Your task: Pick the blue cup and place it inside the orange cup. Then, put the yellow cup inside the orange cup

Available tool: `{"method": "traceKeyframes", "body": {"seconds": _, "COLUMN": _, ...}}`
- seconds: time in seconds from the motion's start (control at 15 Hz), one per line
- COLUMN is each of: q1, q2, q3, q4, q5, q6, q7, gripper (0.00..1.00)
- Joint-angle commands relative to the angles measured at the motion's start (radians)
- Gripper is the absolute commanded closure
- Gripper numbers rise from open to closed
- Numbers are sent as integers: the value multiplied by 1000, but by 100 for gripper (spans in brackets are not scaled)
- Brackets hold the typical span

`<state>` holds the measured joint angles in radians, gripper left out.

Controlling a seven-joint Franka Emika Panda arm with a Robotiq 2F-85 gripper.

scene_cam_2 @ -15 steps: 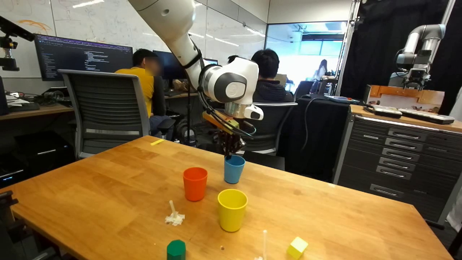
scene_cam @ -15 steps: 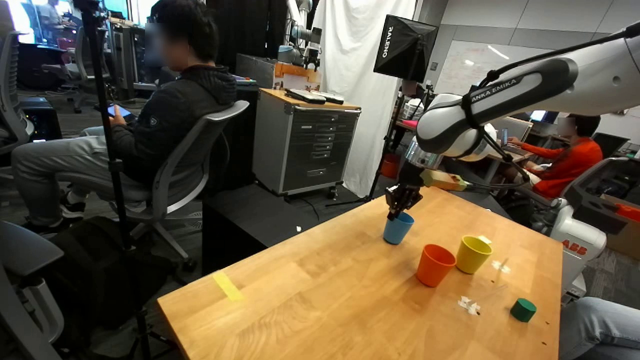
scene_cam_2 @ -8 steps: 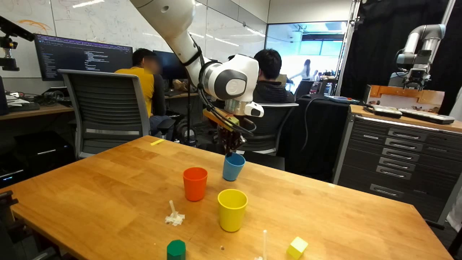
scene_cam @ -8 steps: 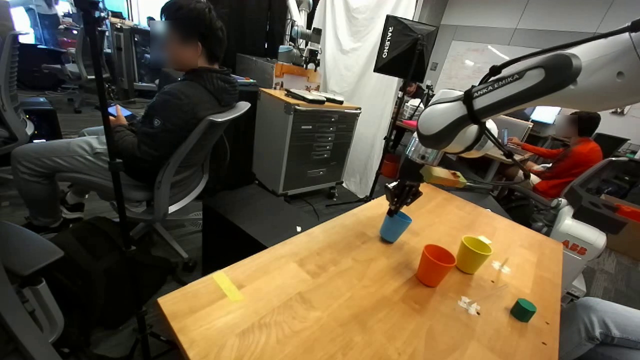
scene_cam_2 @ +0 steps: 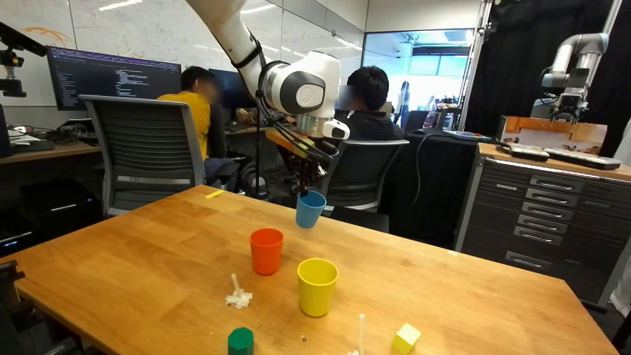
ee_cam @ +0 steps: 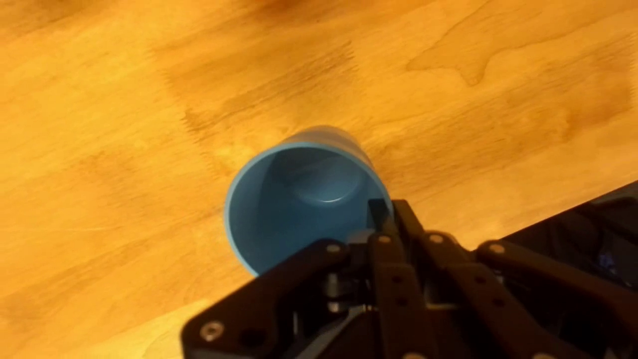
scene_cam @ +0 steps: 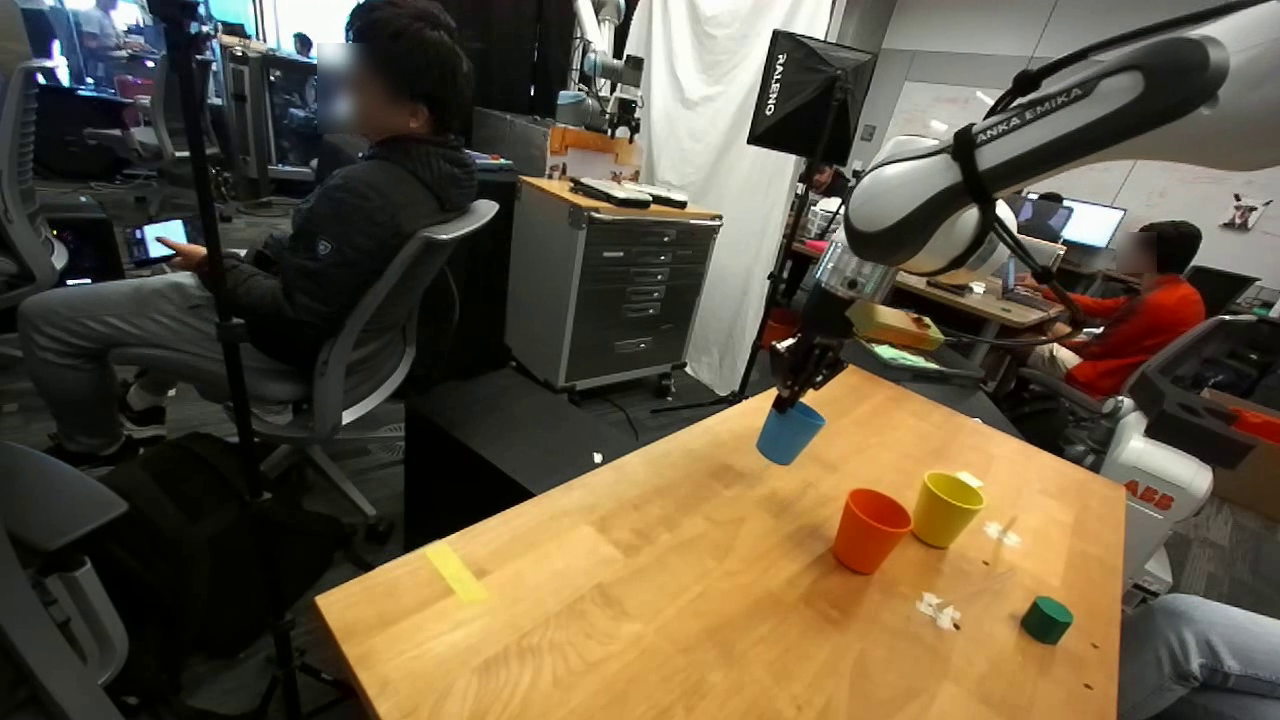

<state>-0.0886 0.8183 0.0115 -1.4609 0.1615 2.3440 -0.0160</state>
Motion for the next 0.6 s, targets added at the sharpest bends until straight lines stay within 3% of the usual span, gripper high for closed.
{"method": "traceKeyframes", "body": {"seconds": 0.0, "q1": 39, "q2": -157, "q3": -28, "q4": -184, "q5": -36, "q6": 23, "q7": 49, "gripper": 95}}
{"method": "traceKeyframes", "body": {"seconds": 0.53, "q1": 104, "q2": -414, "q3": -50, "q4": -491, "q5": -120, "q6": 101, "q7": 127, "gripper": 95}}
